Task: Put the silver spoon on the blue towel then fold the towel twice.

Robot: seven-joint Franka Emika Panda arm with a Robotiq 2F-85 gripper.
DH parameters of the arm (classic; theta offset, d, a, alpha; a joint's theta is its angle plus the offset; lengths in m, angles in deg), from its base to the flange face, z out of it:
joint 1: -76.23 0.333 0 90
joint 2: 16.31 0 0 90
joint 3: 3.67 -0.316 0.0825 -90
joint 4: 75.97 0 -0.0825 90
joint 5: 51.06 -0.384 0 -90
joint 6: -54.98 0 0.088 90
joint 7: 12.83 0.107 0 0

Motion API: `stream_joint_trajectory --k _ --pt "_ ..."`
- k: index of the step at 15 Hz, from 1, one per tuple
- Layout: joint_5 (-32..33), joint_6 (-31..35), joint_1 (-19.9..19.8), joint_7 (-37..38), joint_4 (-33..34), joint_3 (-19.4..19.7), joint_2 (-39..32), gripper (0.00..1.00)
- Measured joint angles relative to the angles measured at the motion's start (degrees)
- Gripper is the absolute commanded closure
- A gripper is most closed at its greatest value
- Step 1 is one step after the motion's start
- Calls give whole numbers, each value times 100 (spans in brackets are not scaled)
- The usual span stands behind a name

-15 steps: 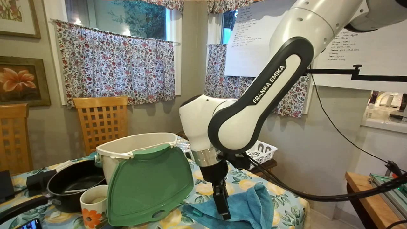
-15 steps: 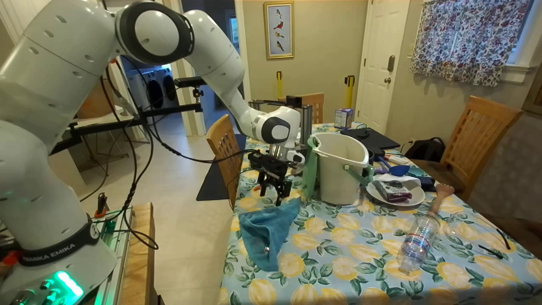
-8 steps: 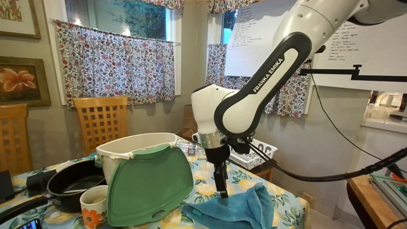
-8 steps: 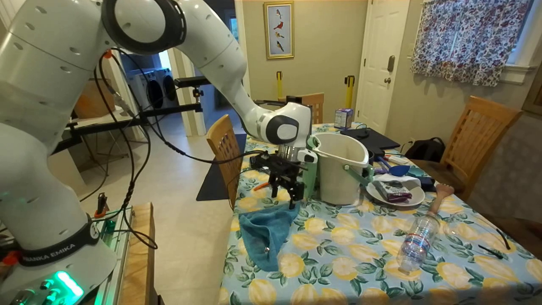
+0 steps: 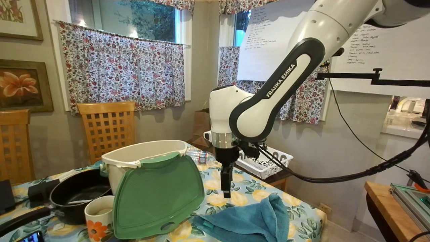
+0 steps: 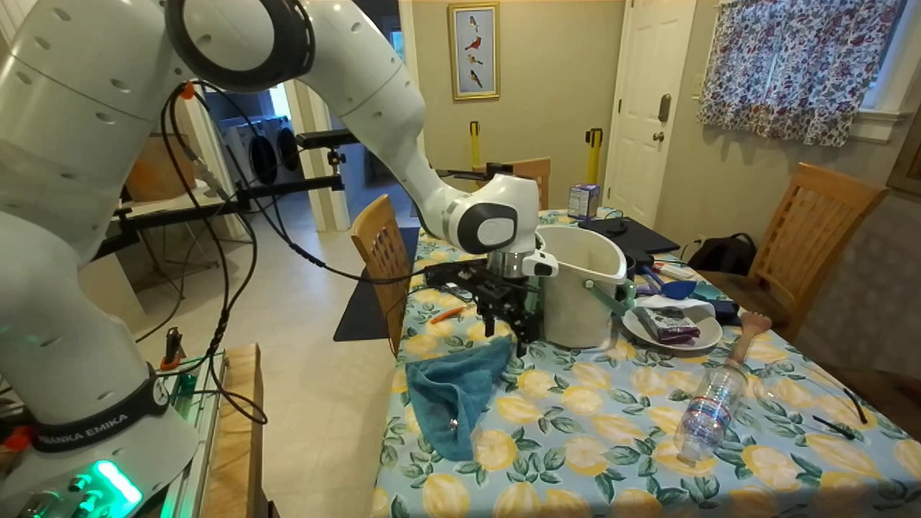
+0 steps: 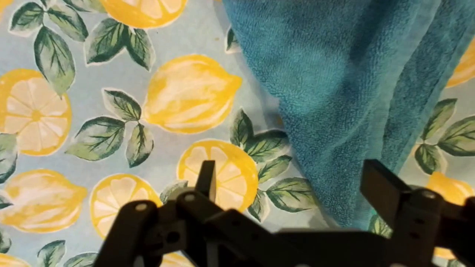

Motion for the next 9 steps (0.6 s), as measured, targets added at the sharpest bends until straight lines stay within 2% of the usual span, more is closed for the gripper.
stream_joint_trajectory --k 9 --pt "-26 164 -68 -176 -1 -222 -103 0"
